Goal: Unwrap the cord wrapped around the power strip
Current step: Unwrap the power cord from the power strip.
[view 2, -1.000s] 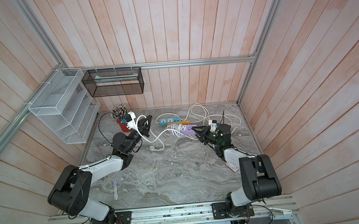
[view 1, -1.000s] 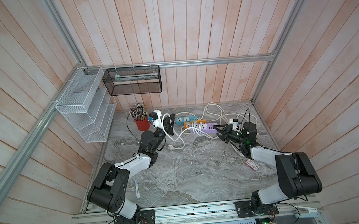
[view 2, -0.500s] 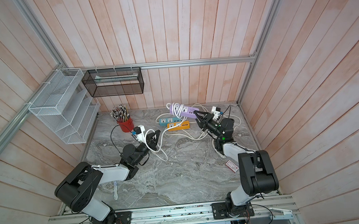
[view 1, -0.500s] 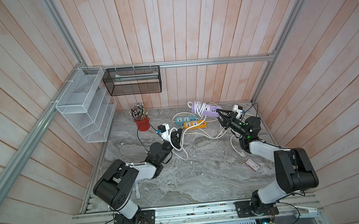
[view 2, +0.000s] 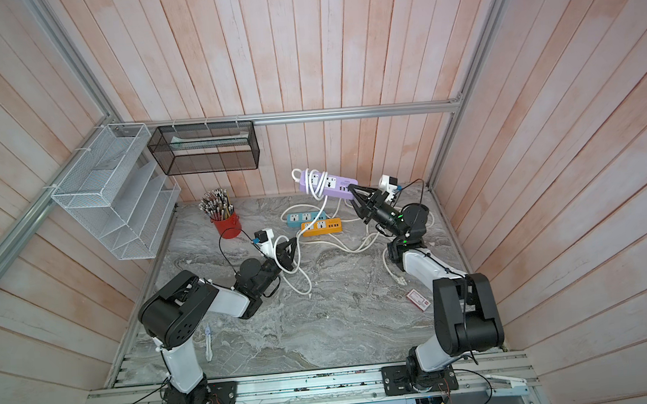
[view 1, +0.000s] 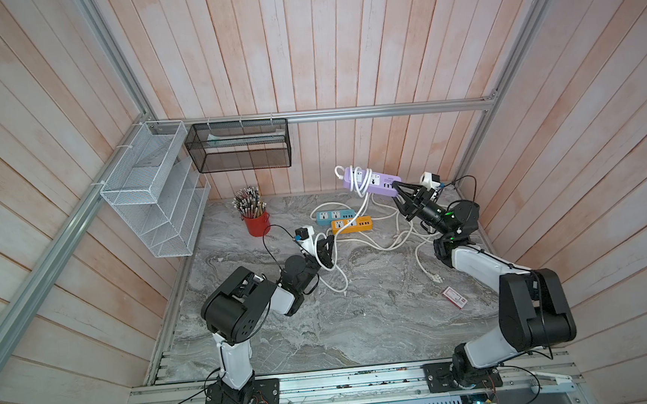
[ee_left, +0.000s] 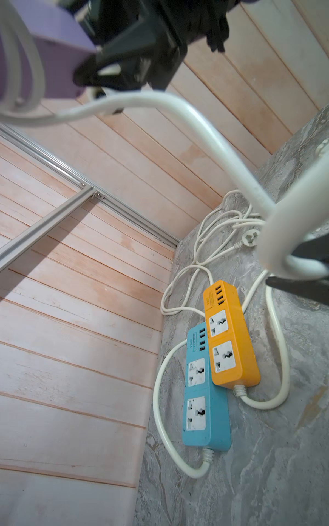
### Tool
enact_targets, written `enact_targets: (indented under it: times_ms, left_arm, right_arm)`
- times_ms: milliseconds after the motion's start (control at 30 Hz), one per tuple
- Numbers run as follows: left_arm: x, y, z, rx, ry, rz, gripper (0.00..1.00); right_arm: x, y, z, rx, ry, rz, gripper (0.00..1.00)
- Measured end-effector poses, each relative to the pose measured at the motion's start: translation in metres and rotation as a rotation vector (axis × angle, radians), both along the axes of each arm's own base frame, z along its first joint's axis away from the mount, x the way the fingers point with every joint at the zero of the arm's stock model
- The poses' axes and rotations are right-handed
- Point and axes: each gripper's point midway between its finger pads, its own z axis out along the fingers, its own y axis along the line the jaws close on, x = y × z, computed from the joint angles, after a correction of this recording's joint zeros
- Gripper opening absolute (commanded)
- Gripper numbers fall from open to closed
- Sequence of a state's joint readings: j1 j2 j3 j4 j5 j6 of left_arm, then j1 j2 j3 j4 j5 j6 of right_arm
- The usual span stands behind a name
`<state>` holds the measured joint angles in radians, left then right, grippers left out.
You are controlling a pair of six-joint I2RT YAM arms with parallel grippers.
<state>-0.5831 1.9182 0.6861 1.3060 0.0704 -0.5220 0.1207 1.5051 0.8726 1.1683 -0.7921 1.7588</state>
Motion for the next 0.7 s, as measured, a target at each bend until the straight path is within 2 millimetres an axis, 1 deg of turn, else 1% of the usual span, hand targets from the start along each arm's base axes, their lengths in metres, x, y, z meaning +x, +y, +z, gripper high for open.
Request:
enact_targets:
  times_ms: [100, 167, 200, 233, 300, 367, 400, 433, 600, 700]
  left_arm:
    - [0.02, 0.011, -0.003, -0.001, 0.004, 0.039, 0.0]
    - [0.033, 0.019, 0.0, 0.0, 0.001, 0.067, 0.0]
    - [0.039, 0.024, 0.003, -0.001, -0.006, 0.078, 0.03]
    - [0.044, 0.027, 0.008, -0.005, -0.016, 0.081, 0.18]
    - [0.051, 0.032, 0.019, -0.015, -0.041, 0.052, 0.58]
    - [0.054, 0.034, 0.028, -0.023, -0.063, 0.004, 0.88]
    - [0.055, 0.035, 0.033, -0.024, -0.075, -0.022, 0.92]
    - [0.055, 0.034, 0.035, -0.02, -0.078, -0.044, 0.93]
    - [0.048, 0.021, 0.037, 0.088, -0.058, -0.135, 0.93]
    - [0.047, 0.023, 0.037, 0.181, -0.046, -0.127, 0.93]
  right_arm:
    - [-0.014, 0.003, 0.013, -0.01, -0.034, 0.032, 0.23]
    - [-0.022, 0.004, 0.02, -0.015, -0.051, 0.046, 0.23]
    - [-0.025, 0.003, 0.023, -0.016, -0.056, 0.047, 0.23]
    - [-0.029, 0.003, 0.026, -0.015, -0.062, 0.047, 0.23]
    - [-0.035, 0.002, 0.03, -0.017, -0.071, 0.047, 0.23]
    - [-0.039, 0.002, 0.034, -0.018, -0.08, 0.049, 0.23]
    - [-0.039, 0.002, 0.035, -0.017, -0.083, 0.048, 0.23]
    - [-0.039, 0.001, 0.035, -0.017, -0.083, 0.048, 0.23]
    - [-0.036, -0.001, 0.033, -0.012, -0.069, 0.044, 0.23]
    - [-0.034, -0.003, 0.032, -0.009, -0.061, 0.041, 0.23]
